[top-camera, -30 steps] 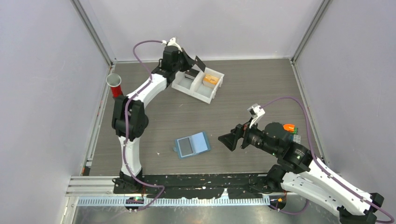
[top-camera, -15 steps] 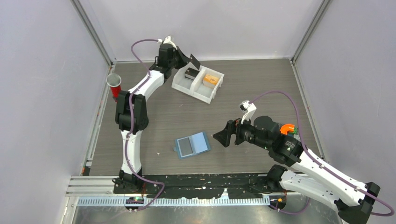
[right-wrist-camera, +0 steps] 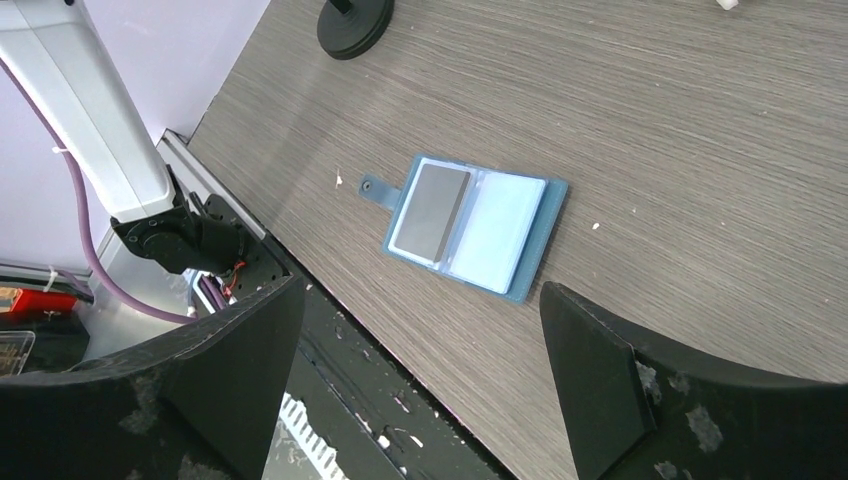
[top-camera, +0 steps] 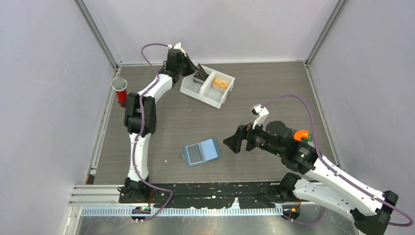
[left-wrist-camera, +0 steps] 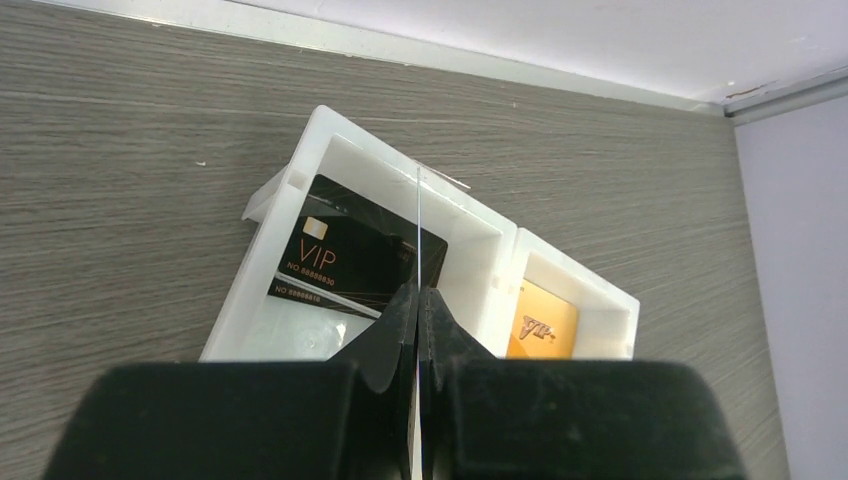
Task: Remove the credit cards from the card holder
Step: Place the credit card in the storage box.
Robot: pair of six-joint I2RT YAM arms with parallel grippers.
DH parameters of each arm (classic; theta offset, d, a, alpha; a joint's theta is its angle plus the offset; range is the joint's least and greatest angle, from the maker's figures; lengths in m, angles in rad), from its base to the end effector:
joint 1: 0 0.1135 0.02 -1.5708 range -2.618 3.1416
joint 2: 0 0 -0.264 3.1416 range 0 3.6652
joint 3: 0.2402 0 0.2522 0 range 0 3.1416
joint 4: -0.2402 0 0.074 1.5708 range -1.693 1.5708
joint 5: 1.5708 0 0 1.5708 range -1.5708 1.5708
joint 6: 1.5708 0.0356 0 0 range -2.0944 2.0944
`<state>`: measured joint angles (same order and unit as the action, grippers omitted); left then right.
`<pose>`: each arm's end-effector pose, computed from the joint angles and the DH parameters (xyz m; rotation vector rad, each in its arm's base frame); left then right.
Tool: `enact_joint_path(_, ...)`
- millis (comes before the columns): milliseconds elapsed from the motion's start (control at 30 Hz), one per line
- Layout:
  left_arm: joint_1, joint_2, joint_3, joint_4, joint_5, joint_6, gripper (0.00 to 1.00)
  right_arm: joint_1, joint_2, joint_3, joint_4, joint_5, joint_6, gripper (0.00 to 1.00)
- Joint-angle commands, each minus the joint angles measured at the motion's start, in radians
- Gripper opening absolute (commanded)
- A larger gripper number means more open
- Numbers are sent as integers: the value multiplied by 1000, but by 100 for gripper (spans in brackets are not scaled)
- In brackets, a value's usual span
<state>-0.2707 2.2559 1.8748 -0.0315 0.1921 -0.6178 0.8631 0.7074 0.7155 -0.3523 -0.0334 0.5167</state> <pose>0.5152 -0.1500 0.2388 -0.2271 2.0446 -0.7556 0.1076 0.1276 0.3101 -0.3743 2.0007 0.9379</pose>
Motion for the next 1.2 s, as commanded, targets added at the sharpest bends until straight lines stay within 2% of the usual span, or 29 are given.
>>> enact_joint_path(0, 1, 29, 80, -40, 32, 55, 0, 2, 4, 28, 56, 20, -7, 95)
enact_joint_path(200, 7, 51, 100, -53, 38, 52, 0, 3, 22, 33, 68, 13, -6, 95)
enact_joint_path(467, 8, 88, 168, -106, 57, 49, 17, 3, 46, 49, 82, 2, -9, 95)
enact_joint_path(800, 7, 91, 201, -146, 78, 63, 31, 2, 50, 56, 70, 29, -10, 96)
enact_joint_path(1000, 7, 91, 203, -145, 108, 70, 35, 2, 38, 64, 55, 30, -1, 95)
enact_joint_path(1167, 7, 96, 228, -170, 112, 88, 38, 2, 18, 80, 13, 106, -16, 95)
